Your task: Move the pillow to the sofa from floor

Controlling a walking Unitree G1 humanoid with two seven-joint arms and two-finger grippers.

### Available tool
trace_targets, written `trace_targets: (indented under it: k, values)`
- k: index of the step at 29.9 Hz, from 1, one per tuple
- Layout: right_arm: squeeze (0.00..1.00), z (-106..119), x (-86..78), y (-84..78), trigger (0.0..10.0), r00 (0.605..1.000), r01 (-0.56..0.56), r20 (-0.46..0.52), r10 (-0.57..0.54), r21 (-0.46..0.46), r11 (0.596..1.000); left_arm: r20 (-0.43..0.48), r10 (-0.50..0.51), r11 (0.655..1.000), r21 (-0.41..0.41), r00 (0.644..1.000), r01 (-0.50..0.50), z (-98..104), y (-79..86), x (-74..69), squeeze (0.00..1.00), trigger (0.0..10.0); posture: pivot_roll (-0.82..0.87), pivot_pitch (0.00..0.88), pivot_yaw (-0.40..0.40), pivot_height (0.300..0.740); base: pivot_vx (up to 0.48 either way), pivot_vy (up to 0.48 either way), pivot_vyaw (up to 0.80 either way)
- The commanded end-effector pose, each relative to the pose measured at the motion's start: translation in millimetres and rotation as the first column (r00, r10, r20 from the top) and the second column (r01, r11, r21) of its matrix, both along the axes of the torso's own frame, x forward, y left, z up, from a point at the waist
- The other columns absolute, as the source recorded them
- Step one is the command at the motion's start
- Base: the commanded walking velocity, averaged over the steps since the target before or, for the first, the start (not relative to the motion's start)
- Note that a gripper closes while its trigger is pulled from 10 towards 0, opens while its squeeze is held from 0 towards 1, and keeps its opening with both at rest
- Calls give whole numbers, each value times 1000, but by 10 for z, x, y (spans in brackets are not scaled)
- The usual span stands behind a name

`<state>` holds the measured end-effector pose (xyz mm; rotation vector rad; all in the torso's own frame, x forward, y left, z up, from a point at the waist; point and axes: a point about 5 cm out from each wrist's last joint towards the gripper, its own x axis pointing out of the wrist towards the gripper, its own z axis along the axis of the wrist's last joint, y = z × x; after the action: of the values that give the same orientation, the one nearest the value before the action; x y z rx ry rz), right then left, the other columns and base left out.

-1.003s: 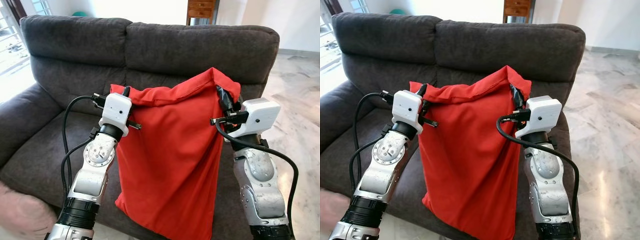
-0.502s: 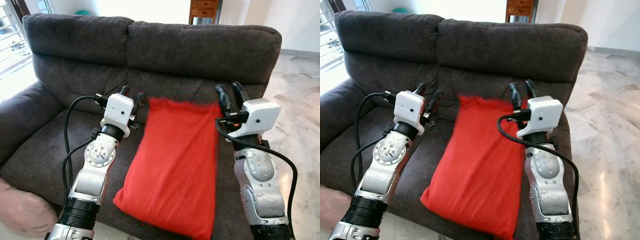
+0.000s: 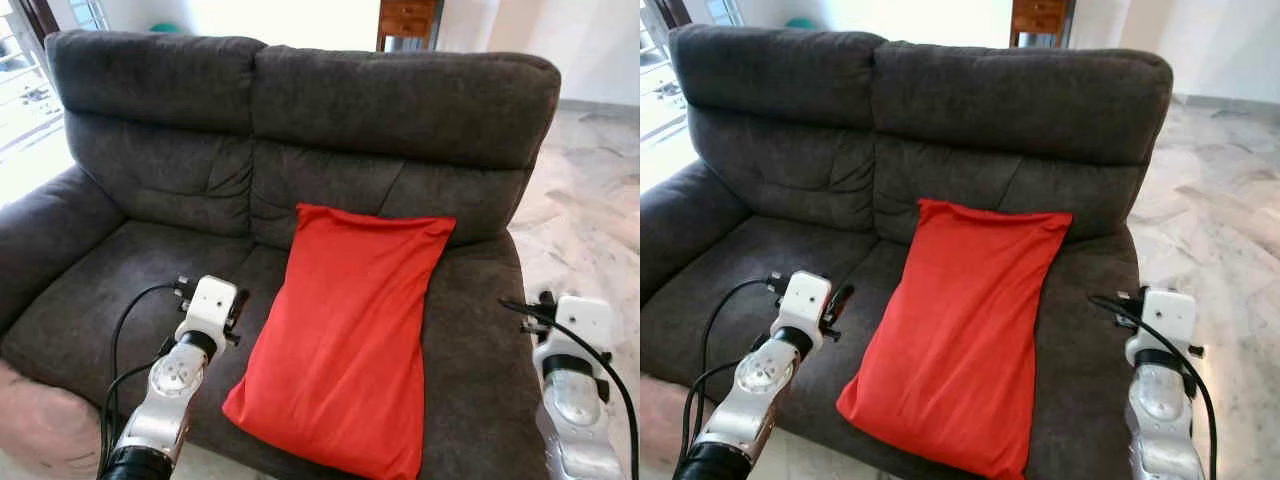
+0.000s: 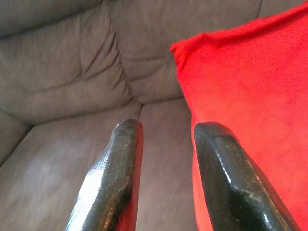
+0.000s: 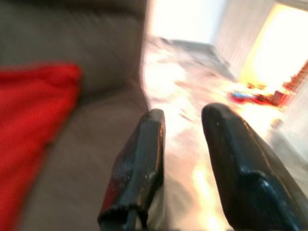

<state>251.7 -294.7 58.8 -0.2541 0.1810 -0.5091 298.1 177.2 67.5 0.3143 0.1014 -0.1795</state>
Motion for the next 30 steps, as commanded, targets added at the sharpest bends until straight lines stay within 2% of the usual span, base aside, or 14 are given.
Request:
trace_targets:
  k: [1,2,3,5,8,13,15,16,21,22,23,25,28,30]
  values:
    - [0,-233,-203,-156,10000,991,96,-98,-94,24,995,-70,33,999,42,997,-30,-182,132,-102,0,10000,-33,32,38,740,0,0,0]
    - [0,-343,-285,-195,10000,980,128,-158,-123,24,991,-93,48,998,49,995,-43,-238,161,-133,0,10000,-35,33,38,740,0,0,0]
    - [0,-343,-285,-195,10000,980,128,-158,-123,24,991,-93,48,998,49,995,-43,-238,161,-133,0,10000,-35,33,38,740,0,0,0]
    - [0,-691,-571,-233,10000,921,194,-350,-170,36,980,-169,78,995,69,983,-67,-419,224,-235,0,10000,-37,34,40,740,0,0,0]
    - [0,-969,-863,-194,10000,849,203,-504,-161,30,979,-281,69,995,86,957,-47,-651,221,-374,0,10000,-34,29,39,740,0,0,0]
    - [0,-1236,-1211,-89,10000,752,200,-647,-125,43,979,-394,81,994,96,916,-46,-901,230,-537,0,10000,-35,23,37,740,0,0,0]
    - [0,-1266,-1256,-73,10000,739,203,-662,-122,47,978,-407,84,994,97,910,-48,-925,228,-553,0,10000,-35,23,37,740,0,0,0]
    - [0,-1338,-1350,-19,10000,707,184,-701,-96,51,982,-461,80,994,97,884,-40,-1019,218,-618,0,10000,-35,17,36,740,0,0,0]
    - [0,-1446,-1464,115,10000,662,140,-749,-20,98,985,-554,58,995,102,831,-1,-1179,171,-756,0,10000,-34,10,36,740,0,0,0]
    - [0,-1472,-1469,167,10000,653,120,-757,14,121,985,-577,56,995,103,815,4,-1217,163,-794,0,10000,-32,2,36,740,0,0,0]
    - [0,-1509,-1451,279,10000,639,55,-764,87,157,986,-621,60,995,95,782,0,-1292,156,-882,0,10000,-33,0,37,740,0,0,0]
    - [0,-1536,-1435,375,10000,627,6,-767,138,182,983,-651,79,995,102,755,-16,-1357,166,-968,0,10000,-37,0,37,740,0,0,0]
    - [0,-1554,-1448,413,10000,618,12,-774,139,187,982,-673,92,994,104,734,-30,-1402,171,-1036,0,10000,-42,0,38,740,0,0,0]
    - [0,-1569,-1448,461,10000,616,10,-774,148,196,980,-708,96,993,121,699,-14,-1468,169,-1144,0,10000,-36,0,39,740,0,0,0]
